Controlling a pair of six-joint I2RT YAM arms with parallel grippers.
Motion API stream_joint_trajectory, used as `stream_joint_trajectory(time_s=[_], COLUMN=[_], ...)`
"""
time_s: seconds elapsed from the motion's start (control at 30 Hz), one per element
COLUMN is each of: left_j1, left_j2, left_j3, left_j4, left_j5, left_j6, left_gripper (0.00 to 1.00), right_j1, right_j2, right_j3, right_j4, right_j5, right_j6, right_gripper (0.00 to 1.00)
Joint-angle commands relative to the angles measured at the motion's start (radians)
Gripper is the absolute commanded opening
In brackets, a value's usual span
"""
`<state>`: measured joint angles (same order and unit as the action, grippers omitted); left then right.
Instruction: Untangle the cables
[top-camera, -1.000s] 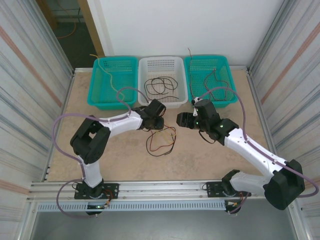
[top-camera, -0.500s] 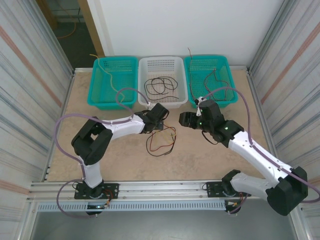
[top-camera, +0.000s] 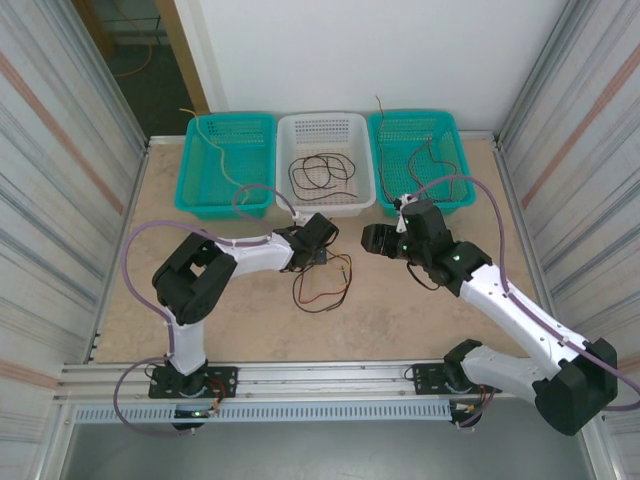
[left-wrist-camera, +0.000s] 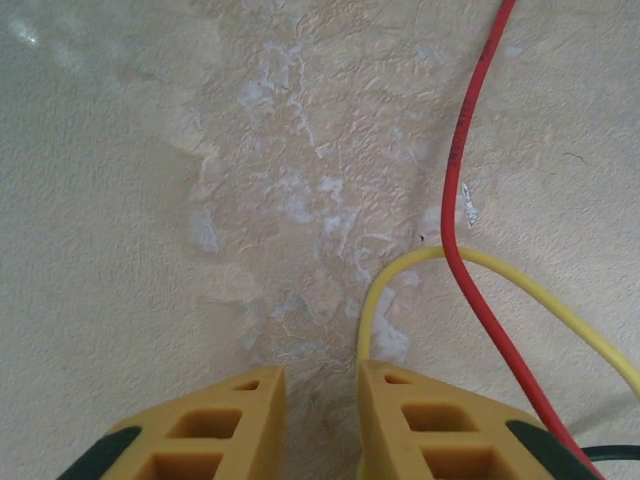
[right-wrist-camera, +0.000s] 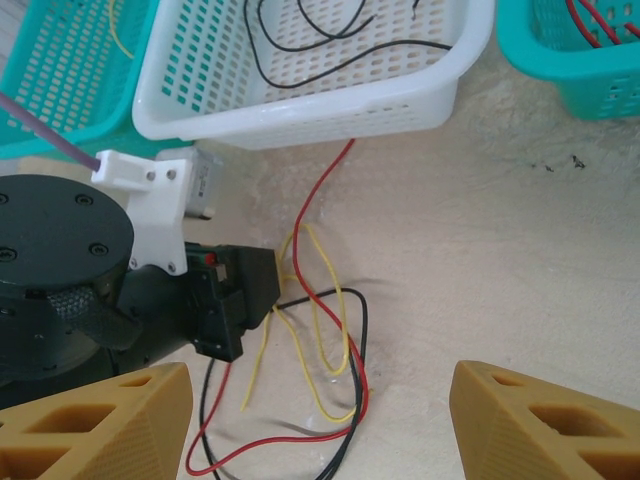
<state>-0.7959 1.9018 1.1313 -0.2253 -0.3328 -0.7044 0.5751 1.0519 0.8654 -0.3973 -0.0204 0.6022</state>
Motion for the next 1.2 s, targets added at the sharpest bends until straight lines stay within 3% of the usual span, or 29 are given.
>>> stream_joint_trajectory(time_s=[0.0, 0.47, 0.73, 0.87, 1.0, 1.17], left_j1=[-0.002, -0.031, -0.026, -0.028, -0.04, -0.079], left_j2=[-0.004, -0.039, -0.044, -0.073, -0.123, -0.294], left_j3=[0.004, 0.013, 0.021, 0.013, 0.004, -0.022], left_j4=[0.001, -0.022, -0.032, -0.027, -0.035, -0.07], left_j5=[0.018, 0.02, 0.008, -0.008, -0.002, 0.003], left_j6=[-0.015, -0.015, -0.014, 0.008, 0.032, 0.09], left_gripper=[0.31, 0.39, 0.2, 0.01, 0.0, 0.0], right_j1=[-0.006, -0.007, -0.007, -0.007, -0.002, 0.026], right_j2=[-0.021, -0.02, -0.019, -0.015, -0.018, 0.018], right_j3=[-0.017, -0.026, -0.027, -0.026, -0.027, -0.035], right_j4=[-0.007, 0.011, 0.015, 0.027, 0.049, 0.073], right_j5=[-0.001, -0.012, -0.015, -0.02, -0.054, -0.081], right_j6=[0.007, 0.012, 0.009, 0.014, 0.007, -0.005], right_gripper=[0.68, 0.68, 0.69, 0.68, 0.68, 0.7])
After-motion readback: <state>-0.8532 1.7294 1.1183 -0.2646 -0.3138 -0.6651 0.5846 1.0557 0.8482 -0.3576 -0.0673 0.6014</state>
